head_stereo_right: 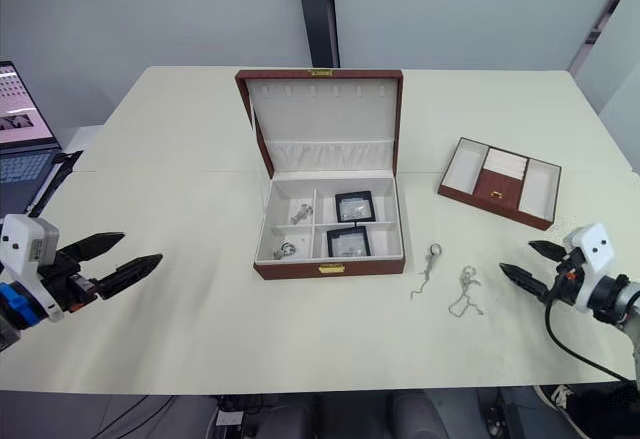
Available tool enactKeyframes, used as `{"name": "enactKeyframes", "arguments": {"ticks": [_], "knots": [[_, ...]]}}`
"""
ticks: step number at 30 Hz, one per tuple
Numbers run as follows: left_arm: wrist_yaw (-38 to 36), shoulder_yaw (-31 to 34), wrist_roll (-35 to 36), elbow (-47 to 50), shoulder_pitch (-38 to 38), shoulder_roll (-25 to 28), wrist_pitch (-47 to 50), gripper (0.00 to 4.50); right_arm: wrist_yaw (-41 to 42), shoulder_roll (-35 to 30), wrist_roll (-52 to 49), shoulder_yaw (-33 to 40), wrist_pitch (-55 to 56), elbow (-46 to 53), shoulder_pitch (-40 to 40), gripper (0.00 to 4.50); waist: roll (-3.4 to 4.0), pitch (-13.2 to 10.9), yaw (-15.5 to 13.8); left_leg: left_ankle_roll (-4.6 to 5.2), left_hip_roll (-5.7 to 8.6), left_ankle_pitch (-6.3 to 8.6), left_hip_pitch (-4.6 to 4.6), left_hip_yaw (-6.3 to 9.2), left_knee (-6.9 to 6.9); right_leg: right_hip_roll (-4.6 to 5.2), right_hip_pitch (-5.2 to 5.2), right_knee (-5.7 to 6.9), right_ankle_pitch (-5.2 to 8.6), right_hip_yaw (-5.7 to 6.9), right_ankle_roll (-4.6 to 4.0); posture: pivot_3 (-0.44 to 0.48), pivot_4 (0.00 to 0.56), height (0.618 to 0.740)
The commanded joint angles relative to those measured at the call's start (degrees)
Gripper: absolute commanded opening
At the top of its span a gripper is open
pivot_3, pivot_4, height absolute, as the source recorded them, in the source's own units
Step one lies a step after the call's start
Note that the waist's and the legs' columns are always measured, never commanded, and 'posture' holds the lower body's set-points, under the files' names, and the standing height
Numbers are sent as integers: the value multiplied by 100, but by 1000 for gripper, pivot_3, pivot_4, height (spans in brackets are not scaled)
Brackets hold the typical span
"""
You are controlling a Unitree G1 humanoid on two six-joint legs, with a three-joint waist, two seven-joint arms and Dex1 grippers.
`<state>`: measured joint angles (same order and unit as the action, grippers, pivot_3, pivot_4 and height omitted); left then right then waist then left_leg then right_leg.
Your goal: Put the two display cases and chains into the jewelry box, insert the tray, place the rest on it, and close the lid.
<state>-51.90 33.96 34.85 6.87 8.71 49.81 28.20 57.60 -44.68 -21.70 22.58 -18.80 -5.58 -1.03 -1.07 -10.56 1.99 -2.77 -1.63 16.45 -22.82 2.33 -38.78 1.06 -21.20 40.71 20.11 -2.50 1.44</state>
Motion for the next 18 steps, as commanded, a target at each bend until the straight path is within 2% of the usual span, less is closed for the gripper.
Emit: {"name": "enactKeyframes", "arguments": {"ticks": [1,18], "knots": [[-33,233,-98,-60,52,65,-141,4500,-71,-168,3,212,229,-92,-18,4482,0,0,0,0,-1,0,0,0,0,0,0,0,0,0,0,0,150,740],[34,263,-111,80,202,-41,-203,4500,17,-324,-33,54,242,-310,-295,4482,0,0,-9,0,0,0,-2,2,0,1,1,0,0,-2,0,0,150,740]]}}
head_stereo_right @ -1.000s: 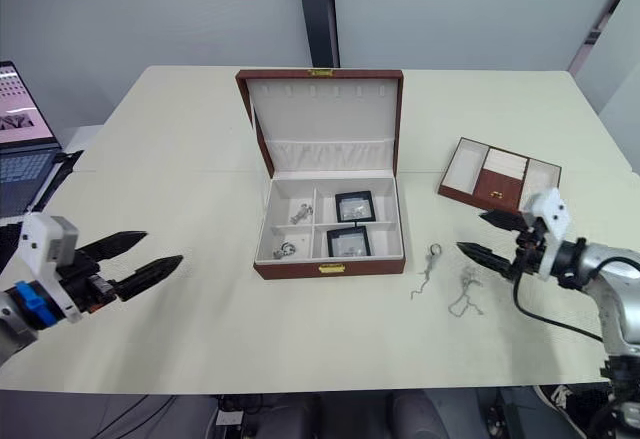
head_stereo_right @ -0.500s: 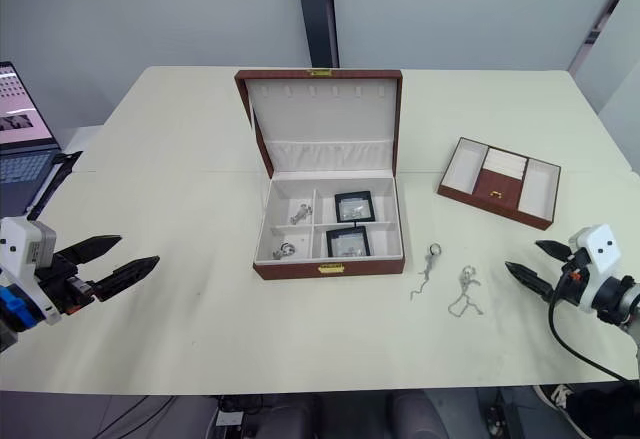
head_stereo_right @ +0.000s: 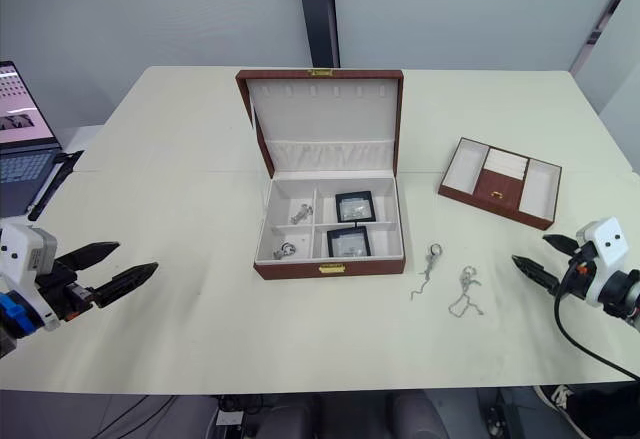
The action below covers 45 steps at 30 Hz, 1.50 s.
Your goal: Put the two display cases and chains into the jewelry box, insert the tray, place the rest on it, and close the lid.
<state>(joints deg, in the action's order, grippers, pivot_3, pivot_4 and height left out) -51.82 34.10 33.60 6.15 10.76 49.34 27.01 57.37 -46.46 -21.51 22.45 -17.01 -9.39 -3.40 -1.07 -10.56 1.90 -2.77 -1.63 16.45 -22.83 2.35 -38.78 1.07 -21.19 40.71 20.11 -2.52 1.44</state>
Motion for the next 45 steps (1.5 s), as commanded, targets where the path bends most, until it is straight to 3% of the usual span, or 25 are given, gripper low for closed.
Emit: {"name": "enactKeyframes", "arguments": {"ticks": [1,8,12,19,25,28,35,44,45], "knots": [[24,248,22,179,-1,8,-73,4500,70,-164,-62,60,60,77,-66,4482,0,0,0,0,0,0,0,0,0,0,0,0,0,0,0,0,150,740],[-73,65,266,637,-277,152,190,4500,620,-595,-250,-107,-222,113,-467,4482,0,0,1,0,1,0,1,-3,-2,0,0,2,0,1,0,0,150,740],[-151,-436,370,1061,-692,254,414,4500,1153,-994,-189,-441,-334,-115,-948,4482,0,0,-1,0,2,0,1,-1,-3,0,1,3,0,2,0,0,150,740],[-507,-1990,518,1519,-2207,109,589,4500,2067,-1484,487,-1473,186,-1652,-2589,4482,1,-1,-1,0,4,0,-1,-8,-9,0,-1,3,0,3,0,0,150,740],[-807,-3221,401,1521,-3332,-497,525,4500,2435,-1376,1488,-2390,1069,-3464,-3924,4482,1,-1,3,-1,4,-1,-2,-20,-11,-2,-7,3,0,-3,0,0,150,740],[-925,-3679,285,1478,-3668,-850,420,4500,2267,-1175,2015,-2756,1579,-4427,-4522,4482,1,-1,21,-9,3,-5,0,-25,-13,-2,-8,4,0,-6,0,0,150,740],[-965,-3999,76,1337,-3828,-1226,221,4500,1801,-713,2580,-2973,2113,-5674,-5233,4482,2,-1,50,-24,1,-14,-3,-48,-13,-2,-12,7,-1,-10,0,0,150,740],[-817,-3981,-80,1404,-3755,-1381,103,4500,1090,-234,2876,-2940,2281,-6371,-5530,4482,2,-1,92,-26,1,-15,-3,-49,-15,0,-13,10,-1,-15,0,0,150,740],[-797,-3964,-80,1430,-3740,-1369,111,4500,1045,-209,2901,-2941,2293,-6400,-5538,4107,2,-1,97,-26,1,-15,-3,-47,-16,1,-12,10,-1,-15,0,0,150,740]]}}
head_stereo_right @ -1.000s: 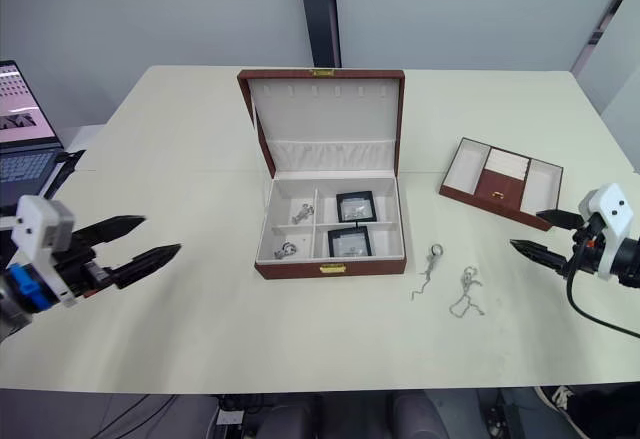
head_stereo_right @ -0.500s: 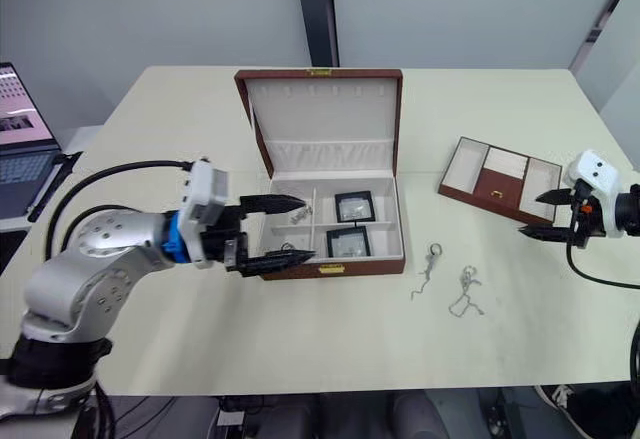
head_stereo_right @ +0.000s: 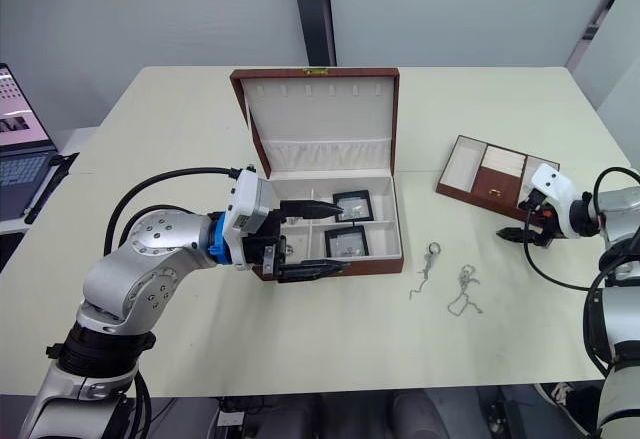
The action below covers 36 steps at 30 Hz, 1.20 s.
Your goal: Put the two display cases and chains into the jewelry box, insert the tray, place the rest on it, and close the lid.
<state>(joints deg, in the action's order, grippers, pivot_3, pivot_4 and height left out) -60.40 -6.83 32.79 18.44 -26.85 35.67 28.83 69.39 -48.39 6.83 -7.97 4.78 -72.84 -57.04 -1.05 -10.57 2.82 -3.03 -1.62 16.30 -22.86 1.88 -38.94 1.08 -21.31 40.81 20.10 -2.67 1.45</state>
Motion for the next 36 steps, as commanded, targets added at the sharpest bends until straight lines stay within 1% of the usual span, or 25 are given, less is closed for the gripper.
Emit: {"name": "enactKeyframes", "arguments": {"ticks": [1,2,3,4,6,13,16,17,24,29,32,36], "knots": [[81,143,-2,216,36,6,-72,4500,-192,5,84,106,118,-74,-187,3871,0,0,9,0,0,0,0,2,0,0,0,0,0,0,0,0,150,740],[102,160,4,238,59,15,-70,4500,-223,21,101,112,129,-90,-196,3462,0,0,11,0,0,0,1,4,0,0,0,0,0,0,0,0,150,740],[113,168,5,247,74,22,-74,4500,-247,32,115,118,137,-104,-203,3208,0,0,13,0,0,0,1,6,0,0,0,0,0,1,0,0,150,740],[126,173,4,251,87,29,-78,4500,-255,40,127,123,141,-117,-211,2837,0,0,16,0,-1,0,1,7,0,0,0,1,0,0,0,0,150,740],[156,189,2,266,116,38,-86,4500,-247,44,139,130,151,-134,-222,2252,0,0,25,0,-1,0,1,7,0,0,0,1,0,1,0,0,150,740],[187,198,-54,289,247,45,-175,4500,-174,-12,149,131,149,-134,-271,574,0,0,33,0,-1,0,1,9,0,0,0,1,0,1,0,0,150,740],[214,196,-71,276,258,35,-206,4500,-117,-29,130,152,126,-130,-283,94,0,0,33,0,-2,0,1,10,0,0,0,2,0,2,0,0,150,740],[223,193,-80,269,254,31,-219,4500,-85,-39,123,157,121,-126,-283,11,0,0,33,0,-1,0,1,10,0,0,1,2,0,2,0,0,150,740],[253,175,-144,258,267,-4,-292,4500,186,-177,46,227,10,-15,-333,11,0,0,33,0,-1,0,1,10,0,0,1,1,0,2,0,0,150,740],[335,229,-142,302,346,-10,-294,4500,720,-443,-143,361,-247,431,-285,11,7,-4,27,0,1,0,0,9,0,1,0,1,0,2,0,0,150,740],[364,251,-107,312,374,-2,-273,4500,991,-572,-319,495,-507,967,-39,11,11,-6,14,0,0,0,-1,11,0,1,-1,2,0,2,0,0,150,740],[364,311,-93,223,424,9,-281,4500,1310,-914,-933,888,-1424,3127,1109,11,11,-6,-25,0,0,0,-4,20,0,1,1,0,0,9,0,0,150,740]]}}
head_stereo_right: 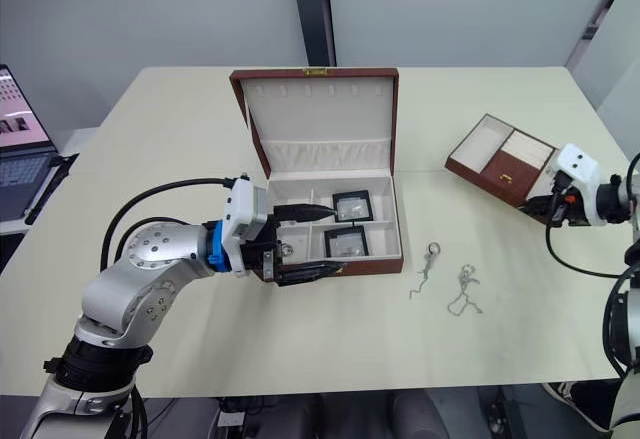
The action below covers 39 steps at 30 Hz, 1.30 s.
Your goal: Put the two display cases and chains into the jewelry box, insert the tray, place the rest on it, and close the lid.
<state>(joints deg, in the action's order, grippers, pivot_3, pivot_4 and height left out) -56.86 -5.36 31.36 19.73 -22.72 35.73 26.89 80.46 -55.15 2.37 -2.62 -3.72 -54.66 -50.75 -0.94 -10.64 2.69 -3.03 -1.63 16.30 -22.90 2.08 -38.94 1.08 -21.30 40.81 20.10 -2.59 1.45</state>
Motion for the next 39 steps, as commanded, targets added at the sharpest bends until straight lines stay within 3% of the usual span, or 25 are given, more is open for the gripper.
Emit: {"name": "enactKeyframes", "arguments": {"ticks": [1,6,10,16,22,28,32,39], "knots": [[-1,172,-7,65,53,21,-141,4500,217,-360,-628,479,-874,1987,865,11,1,0,-39,0,1,0,-1,0,0,0,-1,0,0,0,0,0,150,740],[36,474,44,145,399,140,-185,4500,-49,-829,-1245,1277,-2373,4997,2670,11,12,0,-80,2,3,1,-2,0,-1,3,-3,1,0,-4,0,0,150,740],[147,776,112,234,811,120,-262,4500,-304,-998,-1629,1862,-3353,6724,3617,11,14,1,-80,22,4,12,-1,7,0,1,1,1,0,0,0,0,150,740],[389,1056,158,597,1512,16,-346,4500,-402,-1332,-2179,2230,-4216,8200,4182,11,12,0,-101,25,7,14,-2,12,1,1,5,-6,0,3,1,0,150,740],[635,1370,279,948,2031,27,-290,4500,-680,-1560,-2662,1931,-4661,8744,3790,11,11,0,-90,26,7,14,0,20,1,1,13,-9,0,3,1,0,150,740],[822,1754,352,1114,2588,16,-372,4500,-860,-1558,-2918,918,-4764,8907,2712,11,11,-1,-81,26,3,15,2,20,3,-1,10,-10,0,3,0,0,150,740],[925,1978,362,1197,2883,-40,-461,4500,-992,-1237,-2972,102,-4901,8889,1866,11,10,-1,-89,26,4,15,0,26,3,1,11,-15,1,5,0,0,150,740],[1207,2172,352,1620,3480,-197,-537,4500,-1178,-679,-2674,-964,-4894,8662,1148,11,8,-2,-93,26,3,15,-3,32,3,4,10,-18,0,4,0,0,150,740]]}}
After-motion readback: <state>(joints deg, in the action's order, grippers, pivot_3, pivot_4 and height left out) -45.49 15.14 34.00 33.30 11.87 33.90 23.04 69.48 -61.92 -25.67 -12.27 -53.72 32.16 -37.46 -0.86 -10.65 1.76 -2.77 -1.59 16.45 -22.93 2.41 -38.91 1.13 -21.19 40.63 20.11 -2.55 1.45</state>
